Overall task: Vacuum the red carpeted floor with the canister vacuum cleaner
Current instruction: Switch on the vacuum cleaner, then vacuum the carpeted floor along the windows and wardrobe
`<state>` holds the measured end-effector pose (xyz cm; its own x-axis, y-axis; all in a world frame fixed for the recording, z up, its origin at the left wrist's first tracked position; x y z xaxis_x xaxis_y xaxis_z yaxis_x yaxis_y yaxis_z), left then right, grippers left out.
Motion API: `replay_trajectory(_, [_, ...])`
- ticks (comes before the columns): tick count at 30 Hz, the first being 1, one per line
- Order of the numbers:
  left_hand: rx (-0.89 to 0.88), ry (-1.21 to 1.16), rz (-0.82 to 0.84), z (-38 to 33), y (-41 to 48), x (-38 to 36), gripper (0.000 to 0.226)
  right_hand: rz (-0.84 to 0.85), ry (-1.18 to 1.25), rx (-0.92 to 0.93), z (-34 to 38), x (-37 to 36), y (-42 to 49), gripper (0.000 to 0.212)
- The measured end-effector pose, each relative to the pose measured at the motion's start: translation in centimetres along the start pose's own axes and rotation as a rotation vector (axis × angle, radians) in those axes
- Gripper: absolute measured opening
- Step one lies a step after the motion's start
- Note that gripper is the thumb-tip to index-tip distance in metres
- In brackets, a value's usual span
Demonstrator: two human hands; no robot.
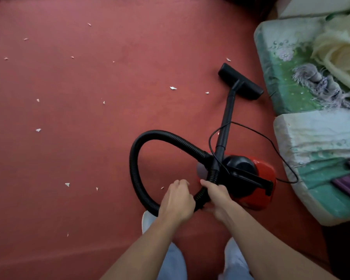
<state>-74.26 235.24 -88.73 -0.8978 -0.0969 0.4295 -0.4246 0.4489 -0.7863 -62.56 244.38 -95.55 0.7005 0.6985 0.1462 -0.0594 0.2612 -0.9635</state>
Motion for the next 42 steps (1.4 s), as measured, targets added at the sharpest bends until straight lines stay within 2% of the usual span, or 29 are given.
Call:
replay_trajectory(6, [0.081,-0.123,-0.152,2.3,0.2,3.7,0.044,0.078,0.126,0.166,2.5,-4.0,0.0,0.049])
replay_trajectory(10, [0.106,-0.162,-0.215,1.9,-1.2,6.3,0.041,0.112,0.222,0.237,7.5,-4.4,-2.3,0.044])
replay_trajectory(13, [0.095,-0.172,-0.213,0.7,-1.6,8.3,0.04,0.171,0.446,0.175,10.6,-4.9,-3.5,0.039])
replay_trajectory(18, [0.054,-0.163,-0.162,-1.8,-1.3,10.2,0.042,0.172,0.513,0.185,13.2,-5.5,-4.4,0.039])
replay_trajectory(22, [0.048,-0.192,-0.105,-2.1,-1.4,9.7,0.039,0.091,0.571,0.188,13.0,-4.2,-5.1,0.045])
replay_trajectory(27, [0.04,-0.229,-0.068,-2.2,-2.9,8.9,0.035,0.055,0.506,0.169,13.9,-0.1,-5.7,0.029])
replay_trajectory(32, [0.031,-0.212,-0.084,-3.5,-2.9,10.4,0.033,-0.019,0.388,0.189,14.9,2.8,-6.2,0.035])
replay_trajectory(36, [0.006,-0.167,-0.091,-5.7,-3.7,12.2,0.034,-0.101,0.292,0.229,15.9,3.4,-7.9,0.03])
replay_trajectory(42, [-0.049,-0.105,-0.078,-8.8,-7.1,14.6,0.036,-0.127,0.162,0.257,15.2,2.7,-15.0,0.033])
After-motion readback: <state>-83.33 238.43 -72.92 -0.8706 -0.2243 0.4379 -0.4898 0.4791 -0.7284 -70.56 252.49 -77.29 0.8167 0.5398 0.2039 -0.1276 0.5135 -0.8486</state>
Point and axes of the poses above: each hand's wrist, its own y-axis towards the middle knuckle, its own x-axis out of the back of the hand, z = x × y, the point moved 10 cm from there along y, towards the middle knuckle, and after that the axes turned 5 degrees about z, right-handed, at the moved point
